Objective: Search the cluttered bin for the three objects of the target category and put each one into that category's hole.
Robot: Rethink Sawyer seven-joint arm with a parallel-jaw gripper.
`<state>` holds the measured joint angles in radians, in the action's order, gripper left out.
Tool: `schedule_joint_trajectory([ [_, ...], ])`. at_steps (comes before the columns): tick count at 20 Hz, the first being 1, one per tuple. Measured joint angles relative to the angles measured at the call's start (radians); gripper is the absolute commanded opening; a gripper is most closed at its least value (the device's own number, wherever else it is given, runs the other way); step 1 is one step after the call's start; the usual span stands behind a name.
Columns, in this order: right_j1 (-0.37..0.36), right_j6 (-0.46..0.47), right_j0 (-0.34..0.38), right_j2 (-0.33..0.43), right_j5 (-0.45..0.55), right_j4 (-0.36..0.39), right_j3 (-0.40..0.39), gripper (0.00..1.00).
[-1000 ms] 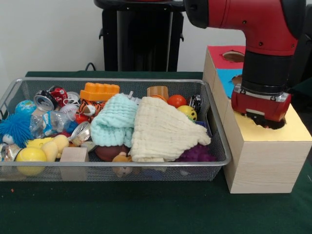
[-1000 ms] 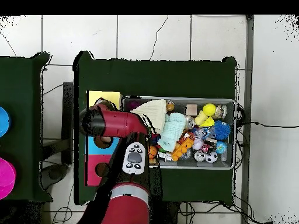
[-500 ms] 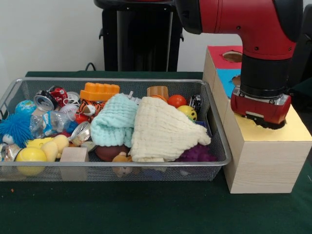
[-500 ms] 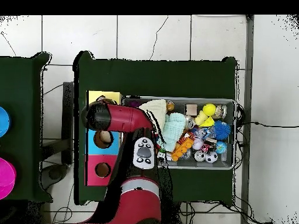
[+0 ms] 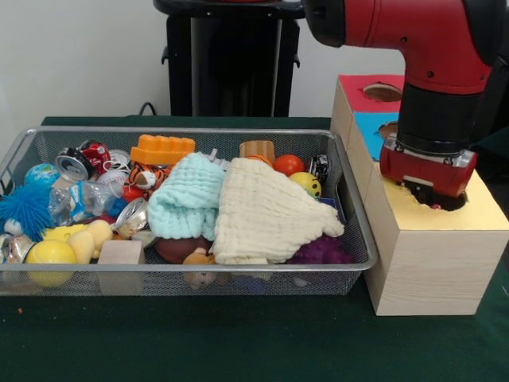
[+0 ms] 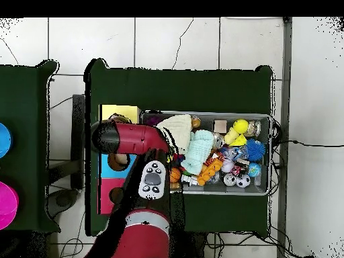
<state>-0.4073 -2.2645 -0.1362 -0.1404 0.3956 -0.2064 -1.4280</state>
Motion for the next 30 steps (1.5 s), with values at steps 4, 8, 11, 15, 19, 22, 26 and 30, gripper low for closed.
schedule_joint_trajectory([
  [4,-0.009,0.0,-0.04,-0.029,0.0,0.016,-0.003,0.0],
  [8,-0.019,0.0,-0.049,-0.039,0.001,0.02,-0.007,0.0],
  [11,-0.025,0.0,-0.042,-0.042,0.001,0.02,-0.011,0.0],
  [15,-0.028,0.0,-0.04,-0.042,0.001,0.02,-0.011,0.0],
  [19,-0.028,0.0,-0.04,-0.042,0.0,0.02,-0.011,0.0],
  [22,-0.032,0.0,-0.04,-0.044,0.004,0.021,-0.011,0.0],
  [26,-0.046,0.0,-0.041,-0.046,0.025,0.021,-0.013,0.0],
  [30,-0.083,0.0,-0.041,-0.047,0.077,0.021,-0.024,0.0],
])
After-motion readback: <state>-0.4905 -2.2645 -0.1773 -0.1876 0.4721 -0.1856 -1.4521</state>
